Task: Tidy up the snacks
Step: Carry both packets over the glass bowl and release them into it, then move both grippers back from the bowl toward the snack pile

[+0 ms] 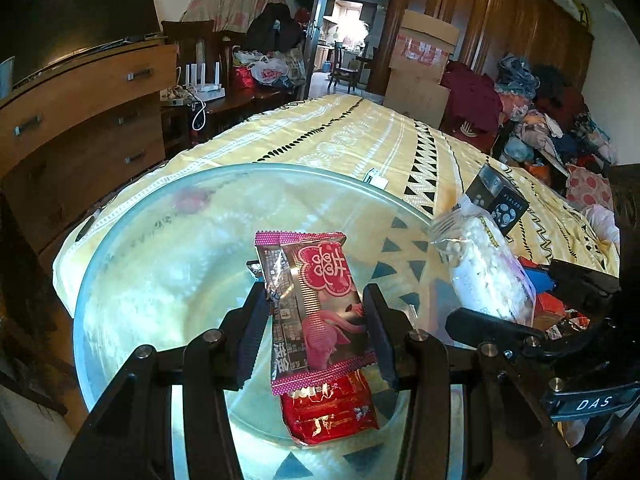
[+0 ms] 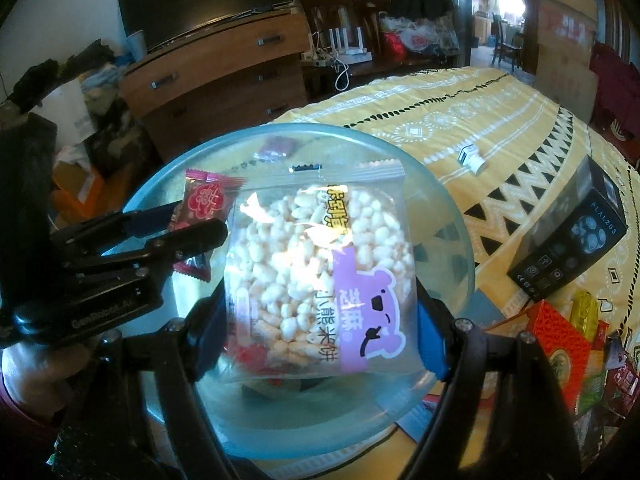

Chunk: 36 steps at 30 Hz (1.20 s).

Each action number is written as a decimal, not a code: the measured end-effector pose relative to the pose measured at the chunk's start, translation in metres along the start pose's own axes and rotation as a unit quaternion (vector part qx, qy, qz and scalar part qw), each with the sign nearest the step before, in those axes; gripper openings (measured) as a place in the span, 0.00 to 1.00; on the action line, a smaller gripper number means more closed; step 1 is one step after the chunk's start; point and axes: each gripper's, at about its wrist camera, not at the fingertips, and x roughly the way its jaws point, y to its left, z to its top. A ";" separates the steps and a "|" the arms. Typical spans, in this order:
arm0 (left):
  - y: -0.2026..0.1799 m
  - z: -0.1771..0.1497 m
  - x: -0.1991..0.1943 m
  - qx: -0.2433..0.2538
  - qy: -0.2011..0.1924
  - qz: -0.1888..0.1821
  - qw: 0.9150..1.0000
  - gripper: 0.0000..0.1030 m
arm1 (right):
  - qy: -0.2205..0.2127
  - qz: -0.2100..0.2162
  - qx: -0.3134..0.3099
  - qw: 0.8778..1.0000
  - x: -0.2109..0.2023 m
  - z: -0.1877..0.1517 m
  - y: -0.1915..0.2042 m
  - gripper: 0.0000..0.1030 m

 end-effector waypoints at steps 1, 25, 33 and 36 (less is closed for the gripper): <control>0.000 -0.001 0.000 -0.001 0.001 0.000 1.000 0.48 | 0.000 0.000 0.000 1.000 0.000 0.000 0.000 0.77; 0.011 -0.001 0.003 -0.029 0.012 0.016 0.999 0.70 | -0.041 -0.011 -0.011 0.999 -0.019 -0.005 0.017 0.87; 0.001 0.002 -0.020 -0.027 -0.035 0.003 0.999 0.70 | -0.144 -0.077 -0.080 0.983 -0.089 -0.053 0.049 0.87; -0.019 0.007 -0.040 -0.014 -0.075 -0.019 0.997 0.70 | -0.172 -0.101 -0.073 0.977 -0.119 -0.090 0.045 0.92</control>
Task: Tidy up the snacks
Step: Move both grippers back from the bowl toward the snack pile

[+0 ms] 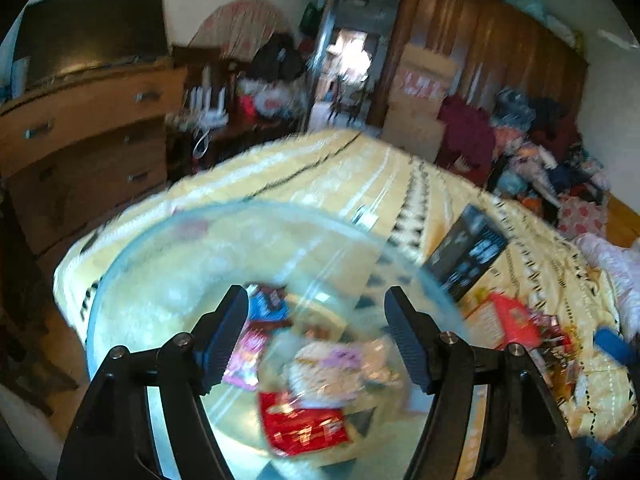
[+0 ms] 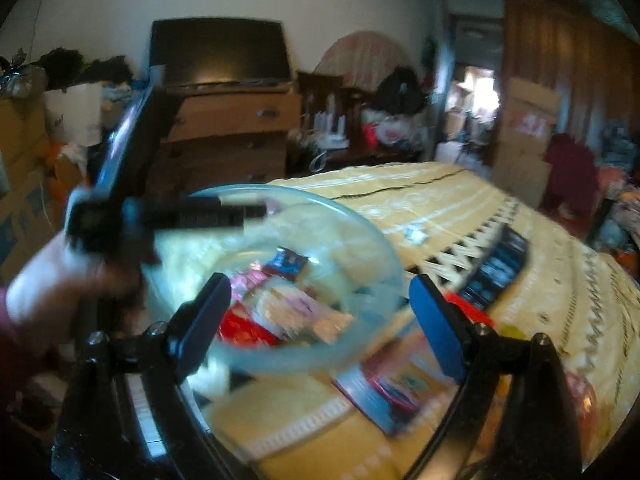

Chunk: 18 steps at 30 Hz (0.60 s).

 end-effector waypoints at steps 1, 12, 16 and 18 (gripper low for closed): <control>-0.009 0.002 -0.004 0.005 -0.008 -0.011 1.000 0.70 | -0.005 -0.008 0.002 1.000 -0.010 -0.009 -0.003 0.94; -0.150 -0.007 -0.028 0.090 0.002 -0.141 0.986 0.84 | 0.094 -0.077 0.135 0.983 -0.084 -0.148 -0.063 0.99; -0.204 -0.021 -0.042 0.139 0.022 -0.177 0.974 0.84 | 0.099 -0.083 0.179 0.975 -0.106 -0.175 -0.083 0.96; -0.220 -0.029 -0.044 0.143 0.044 -0.194 0.970 0.84 | 0.101 -0.085 0.211 0.969 -0.113 -0.192 -0.099 0.90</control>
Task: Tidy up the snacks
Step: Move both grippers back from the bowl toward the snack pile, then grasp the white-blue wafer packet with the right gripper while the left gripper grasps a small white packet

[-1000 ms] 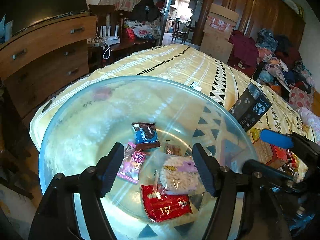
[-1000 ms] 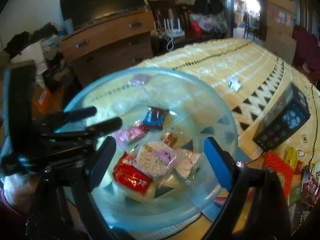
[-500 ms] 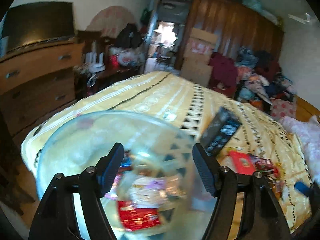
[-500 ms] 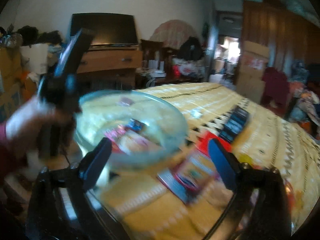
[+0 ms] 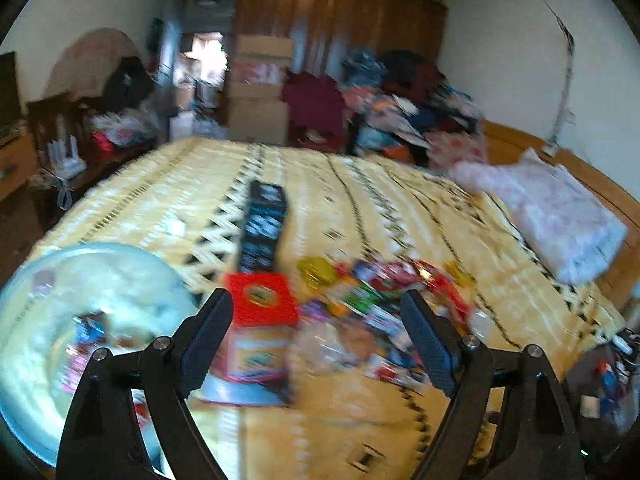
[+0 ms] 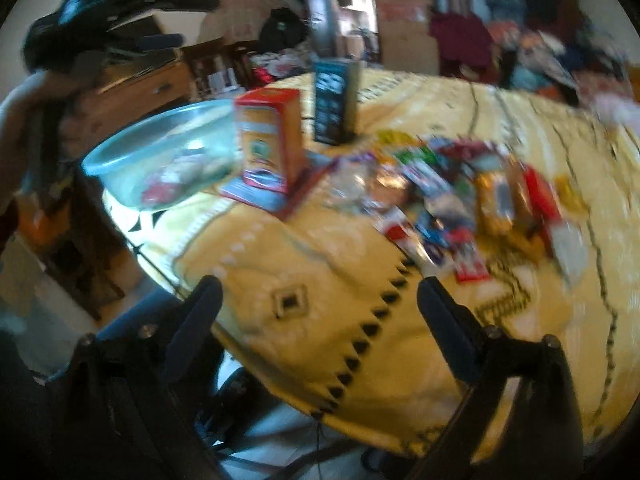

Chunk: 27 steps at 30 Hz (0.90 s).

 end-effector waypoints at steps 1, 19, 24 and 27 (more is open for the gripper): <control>-0.007 -0.002 0.004 -0.006 0.012 -0.011 1.000 0.84 | 0.001 0.002 0.012 1.000 0.000 -0.004 -0.007 0.82; -0.015 -0.056 0.070 -0.015 0.120 -0.056 0.991 0.84 | 0.135 0.014 -0.027 0.990 0.150 0.029 -0.091 0.61; -0.010 -0.063 0.079 -0.015 0.127 -0.059 0.990 0.84 | 0.181 0.008 -0.062 0.981 0.180 0.036 -0.089 0.60; -0.009 -0.066 0.082 -0.017 0.133 -0.061 0.989 0.84 | 0.164 0.001 -0.048 0.985 0.170 0.038 -0.087 0.32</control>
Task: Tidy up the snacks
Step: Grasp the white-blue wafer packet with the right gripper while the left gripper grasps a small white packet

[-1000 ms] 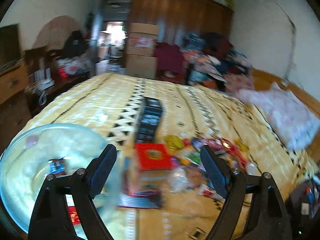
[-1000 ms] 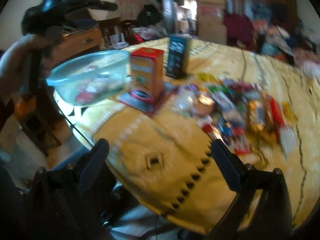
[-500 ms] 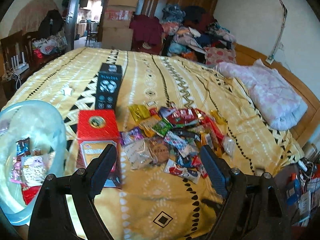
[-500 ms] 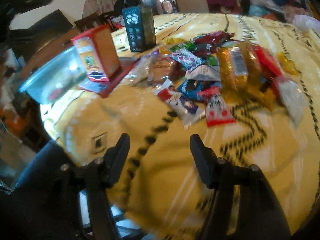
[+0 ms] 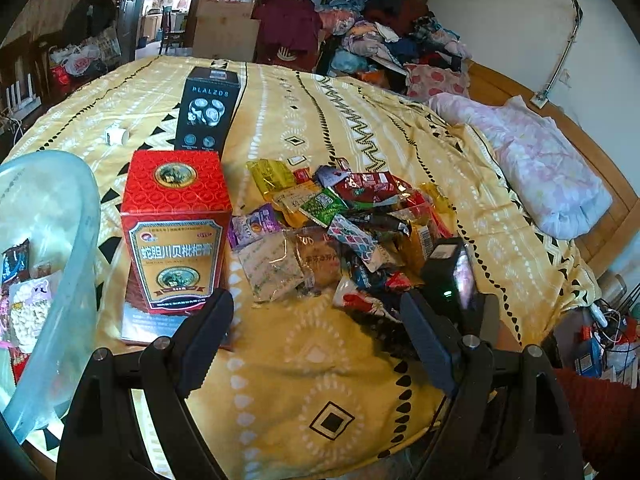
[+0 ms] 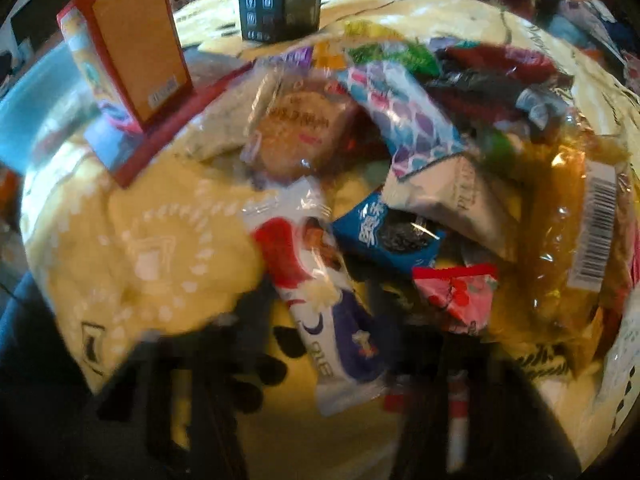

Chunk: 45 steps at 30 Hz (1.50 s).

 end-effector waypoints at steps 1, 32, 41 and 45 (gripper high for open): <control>-0.001 -0.002 0.002 0.000 0.002 0.000 1.000 0.84 | -0.011 0.009 0.008 1.000 -0.007 -0.002 0.001 0.30; -0.096 -0.031 0.132 0.180 0.085 -0.093 0.975 0.76 | -0.040 -0.052 0.217 0.974 -0.097 -0.113 -0.104 0.29; -0.139 -0.044 0.202 0.242 0.127 -0.111 0.956 0.63 | -0.044 -0.031 0.227 0.972 -0.089 -0.122 -0.108 0.30; -0.133 -0.047 0.216 0.230 0.137 -0.103 0.958 0.63 | -0.045 -0.029 0.225 0.973 -0.088 -0.121 -0.104 0.30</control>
